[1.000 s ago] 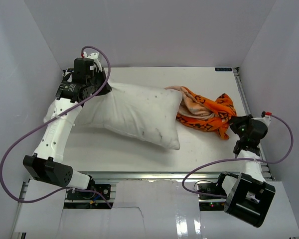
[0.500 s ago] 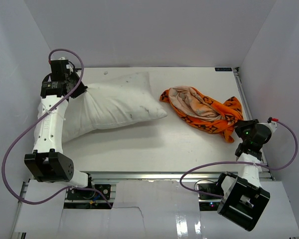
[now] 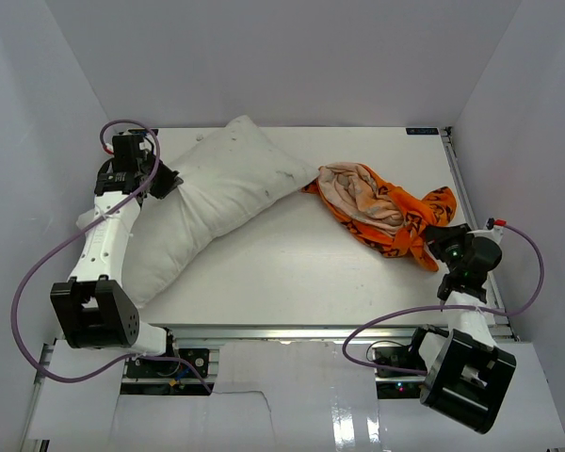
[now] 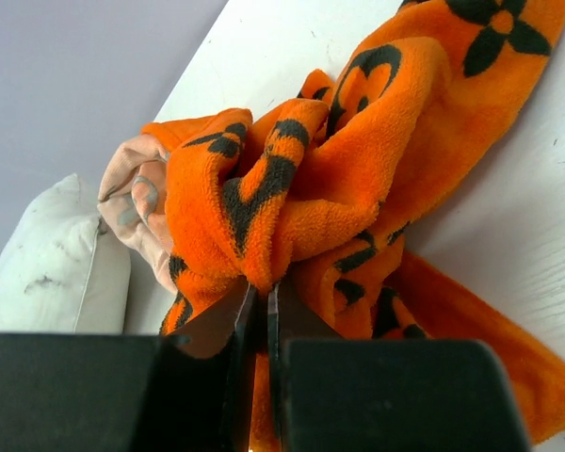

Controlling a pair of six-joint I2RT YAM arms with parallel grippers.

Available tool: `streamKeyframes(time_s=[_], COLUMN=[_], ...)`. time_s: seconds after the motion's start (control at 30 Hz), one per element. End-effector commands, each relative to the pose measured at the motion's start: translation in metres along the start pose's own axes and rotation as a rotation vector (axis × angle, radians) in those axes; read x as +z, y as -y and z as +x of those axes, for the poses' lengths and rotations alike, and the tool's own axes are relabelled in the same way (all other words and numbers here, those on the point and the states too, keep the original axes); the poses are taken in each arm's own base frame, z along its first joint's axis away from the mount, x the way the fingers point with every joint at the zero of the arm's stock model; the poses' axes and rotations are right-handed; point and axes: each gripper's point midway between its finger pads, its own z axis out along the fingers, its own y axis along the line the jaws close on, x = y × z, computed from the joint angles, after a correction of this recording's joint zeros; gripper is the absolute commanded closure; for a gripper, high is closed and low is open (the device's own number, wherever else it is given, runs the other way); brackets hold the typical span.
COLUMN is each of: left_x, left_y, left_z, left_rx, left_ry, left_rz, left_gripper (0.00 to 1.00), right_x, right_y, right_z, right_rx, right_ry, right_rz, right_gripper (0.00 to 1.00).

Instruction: Remove the pillowcase from the pillow

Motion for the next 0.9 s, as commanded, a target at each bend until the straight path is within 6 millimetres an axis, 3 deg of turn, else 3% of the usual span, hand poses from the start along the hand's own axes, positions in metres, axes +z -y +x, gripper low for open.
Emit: streamKeyframes(time_s=[0.0, 0.27, 0.33, 0.37, 0.47, 0.6, 0.63, 0.73, 0.77, 0.83, 0.87], left_x=[-0.035, -0.031, -0.028, -0.029, -0.026, -0.033, -0.032, -0.046, -0.052, -0.058, -0.064], left_y=[0.037, 0.026, 0.021, 0.025, 0.028, 0.052, 0.053, 0.078, 0.086, 0.092, 0.095], left_z=[-0.035, -0.036, -0.032, -0.034, -0.029, -0.025, -0.022, -0.021, -0.023, -0.022, -0.025], left_rx=[-0.072, -0.094, -0.1, -0.1, -0.095, -0.089, -0.091, -0.015, 0.012, 0.053, 0.066], left_ry=[0.174, 0.234, 0.23, 0.244, 0.226, 0.199, 0.193, 0.196, 0.199, 0.192, 0.205], left_rz=[0.144, 0.138, 0.135, 0.153, 0.193, 0.324, 0.338, 0.492, 0.526, 0.549, 0.558], left_gripper=[1.0, 1.0, 1.0, 1.0, 1.0, 1.0, 1.0, 1.0, 0.83, 0.68, 0.52], right_x=[-0.001, -0.002, -0.002, -0.002, -0.001, -0.003, -0.003, -0.005, -0.006, -0.01, -0.013], right_y=[-0.021, -0.025, -0.03, -0.037, -0.047, -0.07, -0.08, -0.093, -0.096, -0.098, -0.098], right_z=[-0.01, -0.003, 0.002, 0.007, 0.014, 0.018, 0.021, 0.027, 0.027, 0.024, 0.024], right_rx=[-0.032, -0.033, -0.043, -0.065, -0.111, -0.165, -0.183, -0.264, -0.282, -0.323, -0.326], right_ry=[0.039, 0.029, 0.009, -0.014, -0.053, -0.11, -0.143, -0.205, -0.213, -0.204, -0.214], right_rz=[-0.085, -0.109, -0.129, -0.157, -0.189, -0.261, -0.275, -0.258, -0.253, -0.234, -0.223], right_gripper=[0.92, 0.92, 0.87, 0.78, 0.66, 0.51, 0.39, 0.25, 0.18, 0.1, 0.04])
